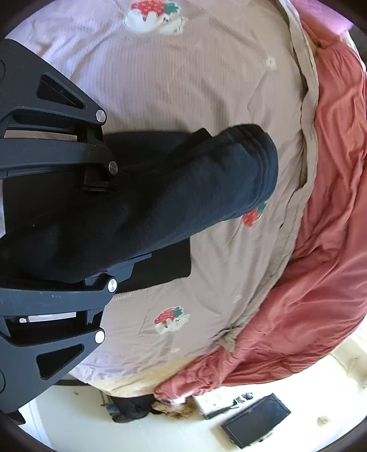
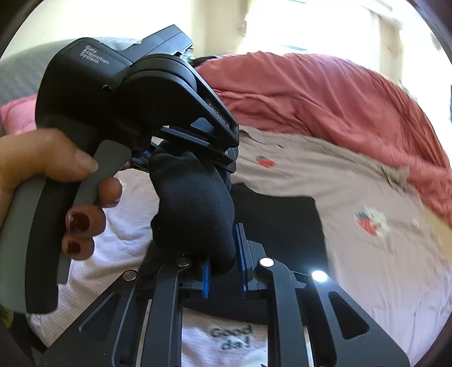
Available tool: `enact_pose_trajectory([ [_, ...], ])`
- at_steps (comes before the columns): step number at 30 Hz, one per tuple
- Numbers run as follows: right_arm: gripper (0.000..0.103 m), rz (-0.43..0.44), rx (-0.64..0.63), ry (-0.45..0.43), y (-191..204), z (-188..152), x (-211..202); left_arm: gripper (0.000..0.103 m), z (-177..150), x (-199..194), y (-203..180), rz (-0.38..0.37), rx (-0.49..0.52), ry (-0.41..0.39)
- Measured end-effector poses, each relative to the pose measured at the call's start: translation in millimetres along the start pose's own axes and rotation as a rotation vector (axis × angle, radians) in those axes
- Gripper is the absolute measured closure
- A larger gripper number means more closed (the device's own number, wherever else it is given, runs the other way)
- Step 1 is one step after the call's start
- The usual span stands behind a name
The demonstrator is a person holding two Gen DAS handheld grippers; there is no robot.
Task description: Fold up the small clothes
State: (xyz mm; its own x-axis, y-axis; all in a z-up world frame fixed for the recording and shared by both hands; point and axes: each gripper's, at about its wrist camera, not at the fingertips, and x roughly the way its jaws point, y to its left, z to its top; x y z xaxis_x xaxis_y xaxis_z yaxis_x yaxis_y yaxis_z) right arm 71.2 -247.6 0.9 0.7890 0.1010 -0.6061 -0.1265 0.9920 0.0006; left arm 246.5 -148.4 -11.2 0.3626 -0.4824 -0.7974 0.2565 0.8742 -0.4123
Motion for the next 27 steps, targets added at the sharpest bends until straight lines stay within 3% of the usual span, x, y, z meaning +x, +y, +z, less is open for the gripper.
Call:
enact_pose_trajectory([
  [7, 0.089, 0.024, 0.178, 0.050, -43, -11, 5, 0.069, 3, 37, -46, 0.079, 0.061, 0.065],
  [9, 0.089, 0.045, 0.250, 0.070, -56, -15, 7, 0.053, 3, 48, -58, 0.089, 0.077, 0.088],
  [10, 0.088, 0.060, 0.288, 0.085, -63, -19, 9, 0.050, 4, 50, -60, 0.082, 0.074, 0.093],
  [12, 0.088, 0.090, 0.375, 0.133, -76, -28, 17, 0.031, 5, 49, -60, 0.061, 0.046, 0.078],
  [13, 0.086, 0.092, 0.412, 0.159, -82, -33, 21, 0.029, 6, 44, -57, 0.042, 0.022, 0.056],
  [17, 0.081, 0.167, 0.648, 0.264, -110, -59, 37, 0.029, 2, 26, -51, 0.076, 0.033, 0.001],
  [19, 0.072, 0.182, 0.713, 0.270, -119, -63, 34, 0.029, -4, 15, -44, 0.104, 0.035, -0.024],
  [22, 0.062, 0.196, 0.768, 0.263, -130, -63, 26, 0.029, -19, -2, -29, 0.151, 0.044, -0.051],
  [27, 0.059, 0.190, 0.776, 0.247, -149, -59, 10, 0.029, -43, -20, -3, 0.193, 0.034, -0.078],
])
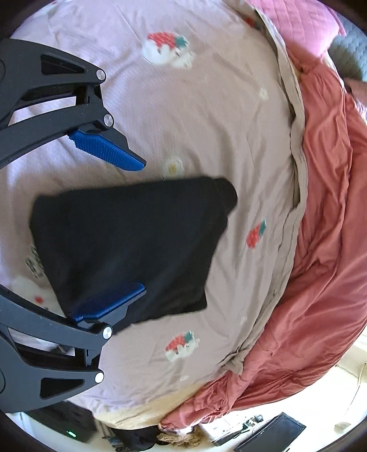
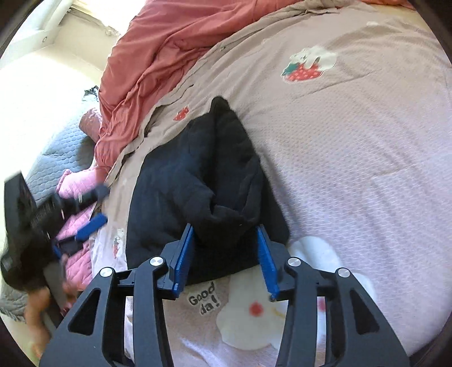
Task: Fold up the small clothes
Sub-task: 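Release the left gripper and press the folded bundle flat with the right gripper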
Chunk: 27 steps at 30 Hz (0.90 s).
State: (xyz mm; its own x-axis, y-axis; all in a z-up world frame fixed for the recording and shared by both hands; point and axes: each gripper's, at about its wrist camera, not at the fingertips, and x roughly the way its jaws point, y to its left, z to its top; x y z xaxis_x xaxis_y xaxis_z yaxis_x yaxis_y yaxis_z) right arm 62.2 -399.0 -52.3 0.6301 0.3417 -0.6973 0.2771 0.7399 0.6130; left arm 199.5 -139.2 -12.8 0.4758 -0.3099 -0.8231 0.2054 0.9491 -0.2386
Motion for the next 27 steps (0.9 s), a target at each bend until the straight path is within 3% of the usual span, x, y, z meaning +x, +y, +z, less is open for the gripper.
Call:
enact_pose_trajectory([
  [5, 0.059, -0.045, -0.017, -0.071, -11, 16, -21, 0.029, -21, -4, 13, 0.025, 0.002, 0.000],
  [8, 0.059, -0.025, -0.088, -0.083, -8, 27, -22, 0.029, -29, -2, 8, 0.061, 0.053, -0.009],
  [15, 0.059, 0.061, -0.157, 0.020, -2, 32, 4, 0.029, -45, 17, -7, 0.112, 0.155, 0.016],
  [18, 0.047, 0.055, -0.177, 0.074, 6, 28, 19, 0.029, -50, 19, -9, 0.124, 0.168, 0.013],
  [27, 0.047, 0.078, -0.168, 0.093, 5, 28, 22, 0.029, -56, 18, -8, 0.137, 0.173, 0.008],
])
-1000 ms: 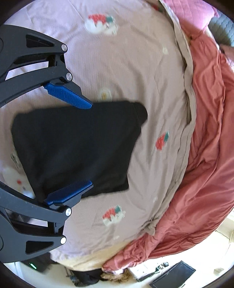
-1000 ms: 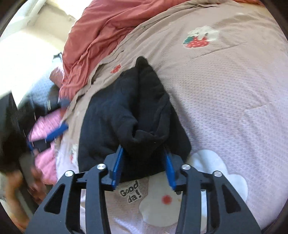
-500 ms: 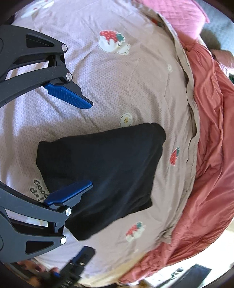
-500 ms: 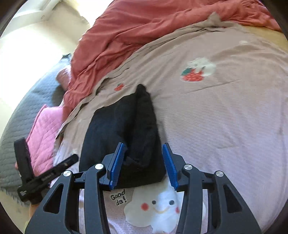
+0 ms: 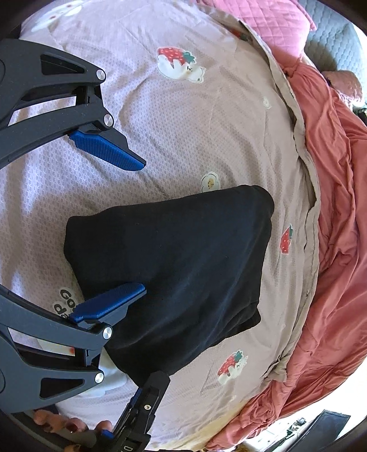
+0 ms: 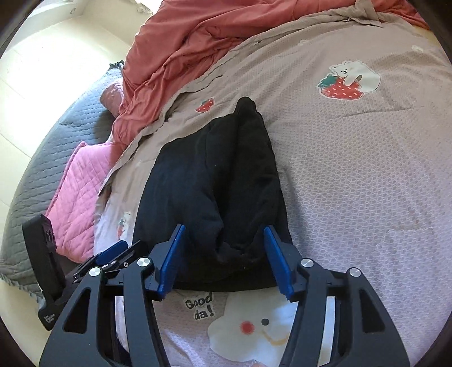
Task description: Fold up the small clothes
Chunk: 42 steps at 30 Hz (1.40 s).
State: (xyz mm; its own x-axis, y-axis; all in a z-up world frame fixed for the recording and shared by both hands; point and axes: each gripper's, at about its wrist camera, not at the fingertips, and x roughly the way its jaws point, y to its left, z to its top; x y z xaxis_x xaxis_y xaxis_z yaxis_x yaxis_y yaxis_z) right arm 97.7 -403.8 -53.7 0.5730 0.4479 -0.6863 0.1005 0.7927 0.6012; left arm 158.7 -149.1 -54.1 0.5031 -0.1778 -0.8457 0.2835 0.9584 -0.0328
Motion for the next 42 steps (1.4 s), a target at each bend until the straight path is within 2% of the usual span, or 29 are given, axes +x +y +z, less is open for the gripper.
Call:
enact_pose_trajectory([
  [3, 0.057, -0.031, -0.041, 0.017, 6, -1, 5, 0.028, -1, 1, 0, 0.000, -0.007, 0.003],
  [4, 0.065, -0.042, -0.061, 0.021, 8, -1, 7, 0.028, -1, 1, 1, -0.001, -0.008, 0.004],
  [5, 0.077, -0.041, -0.072, 0.023, 9, -1, 7, 0.028, -1, 1, 1, -0.004, -0.009, 0.007],
  [7, 0.088, -0.025, -0.092, 0.022, 14, -2, 5, 0.028, -2, 0, 2, -0.004, -0.011, 0.007],
  [8, 0.092, -0.021, -0.107, 0.018, 17, -2, 2, 0.028, -2, -2, 2, 0.001, -0.009, 0.007],
  [10, 0.093, 0.015, -0.117, 0.007, 22, -1, -6, 0.028, -2, -4, 2, 0.004, -0.011, 0.009],
  [13, 0.093, -0.014, -0.119, 0.004, 20, -2, -13, 0.028, -2, -6, 1, -0.006, -0.011, 0.014],
  [16, 0.093, -0.070, -0.072, 0.058, 4, -4, -1, 0.028, -5, -4, 3, -0.020, -0.012, 0.029],
  [19, 0.092, -0.080, -0.028, 0.088, -7, -6, 7, 0.026, -9, 2, 2, -0.020, -0.004, 0.041],
  [21, 0.089, -0.089, -0.020, 0.087, -9, -6, 7, 0.026, -9, 2, 3, -0.021, -0.005, 0.041],
  [22, 0.083, -0.091, -0.009, 0.084, -11, -6, 6, 0.026, -9, 0, 3, -0.022, -0.006, 0.037],
  [26, 0.070, -0.094, 0.039, 0.051, -21, -2, -1, 0.026, -4, -12, 1, -0.014, 0.006, -0.012],
  [30, 0.070, -0.094, 0.034, 0.018, -19, 1, -7, 0.026, 7, -18, -4, -0.022, 0.015, -0.036],
  [34, 0.068, -0.164, 0.016, -0.053, -19, 6, -20, 0.026, 11, -9, -10, -0.026, 0.018, -0.011],
  [37, 0.064, -0.144, 0.019, -0.082, -20, 11, -23, 0.026, 8, 5, -11, -0.017, 0.022, 0.038],
  [38, 0.059, -0.143, 0.010, -0.085, -18, 14, -21, 0.026, 6, 7, -10, -0.018, 0.022, 0.042],
  [42, 0.051, -0.115, -0.040, -0.089, -8, 21, -15, 0.026, 3, 11, -10, -0.022, 0.024, 0.045],
])
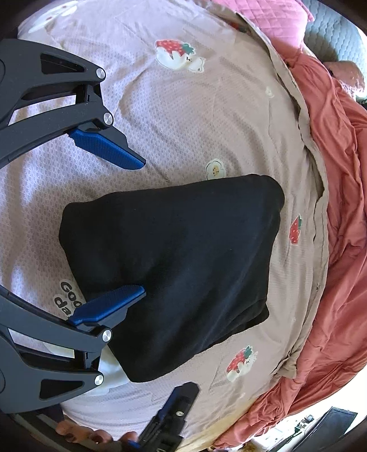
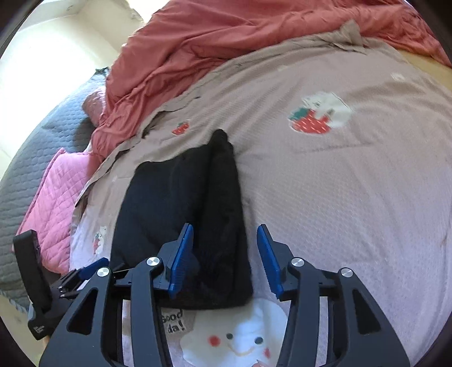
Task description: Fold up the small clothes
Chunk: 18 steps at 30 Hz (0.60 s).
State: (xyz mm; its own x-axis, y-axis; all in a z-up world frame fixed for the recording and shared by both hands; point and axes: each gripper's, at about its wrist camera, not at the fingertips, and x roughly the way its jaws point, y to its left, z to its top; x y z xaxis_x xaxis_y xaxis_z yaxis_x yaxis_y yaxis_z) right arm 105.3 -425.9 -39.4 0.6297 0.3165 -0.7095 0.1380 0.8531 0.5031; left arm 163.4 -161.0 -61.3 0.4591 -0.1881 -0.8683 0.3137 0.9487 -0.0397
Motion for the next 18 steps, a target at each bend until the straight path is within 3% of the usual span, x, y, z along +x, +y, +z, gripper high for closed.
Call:
enact_pose_trajectory([
  [18, 0.046, 0.021, -0.074, 0.041, 17, 31, 57, 0.026, -5, 0, 0, -0.013, 0.006, -0.011],
])
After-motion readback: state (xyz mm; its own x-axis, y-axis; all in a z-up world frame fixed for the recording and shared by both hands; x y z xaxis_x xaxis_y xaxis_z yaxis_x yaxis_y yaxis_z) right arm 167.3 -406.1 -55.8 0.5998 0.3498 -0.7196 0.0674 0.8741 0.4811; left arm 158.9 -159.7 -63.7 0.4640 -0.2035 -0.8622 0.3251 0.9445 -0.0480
